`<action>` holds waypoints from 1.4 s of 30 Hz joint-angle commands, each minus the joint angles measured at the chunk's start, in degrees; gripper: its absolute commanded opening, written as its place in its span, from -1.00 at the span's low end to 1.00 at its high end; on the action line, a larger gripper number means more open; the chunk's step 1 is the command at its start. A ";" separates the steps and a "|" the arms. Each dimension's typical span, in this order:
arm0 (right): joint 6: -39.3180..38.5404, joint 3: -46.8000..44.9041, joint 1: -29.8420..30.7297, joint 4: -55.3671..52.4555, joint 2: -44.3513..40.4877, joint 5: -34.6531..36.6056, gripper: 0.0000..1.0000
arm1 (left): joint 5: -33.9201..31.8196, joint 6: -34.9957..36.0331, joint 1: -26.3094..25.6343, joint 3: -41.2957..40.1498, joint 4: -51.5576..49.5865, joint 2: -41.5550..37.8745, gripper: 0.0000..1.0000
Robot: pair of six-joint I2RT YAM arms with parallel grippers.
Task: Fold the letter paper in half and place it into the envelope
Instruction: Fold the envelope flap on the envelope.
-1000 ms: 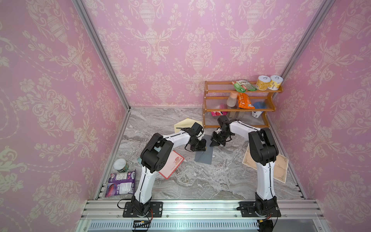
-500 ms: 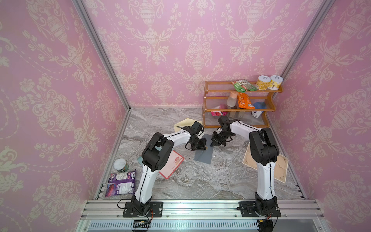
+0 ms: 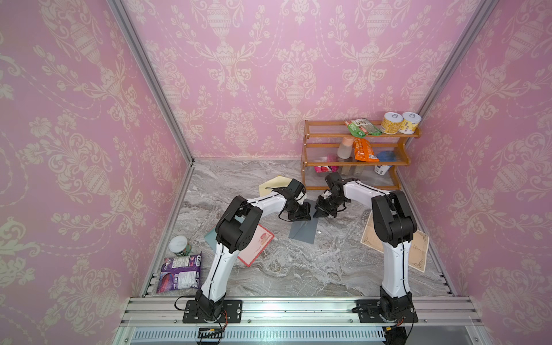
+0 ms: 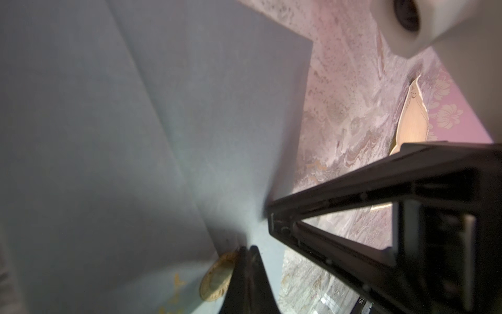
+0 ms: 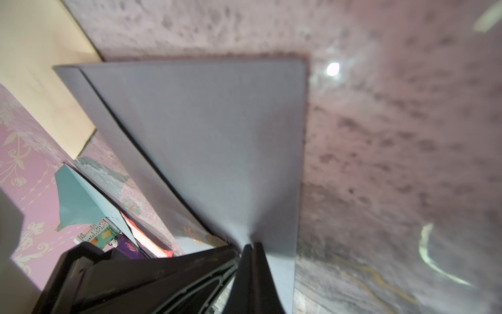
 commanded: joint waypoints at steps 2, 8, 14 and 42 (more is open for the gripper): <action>0.41 -2.05 -0.31 -3.45 3.87 7.83 -1.00 | -6.18 3.70 1.92 -7.67 -8.72 0.58 -1.00; 0.40 -0.92 -0.29 -3.76 4.54 7.71 -1.00 | -6.27 5.51 4.76 -10.58 -9.49 -1.93 -1.00; 0.51 -0.66 -0.30 -3.76 4.95 7.55 -1.00 | -5.37 5.14 3.27 -5.38 -10.51 0.95 -1.00; 0.87 -0.89 -0.26 -3.58 4.93 7.70 -1.00 | -5.64 3.95 4.37 -2.36 -12.28 2.89 -1.00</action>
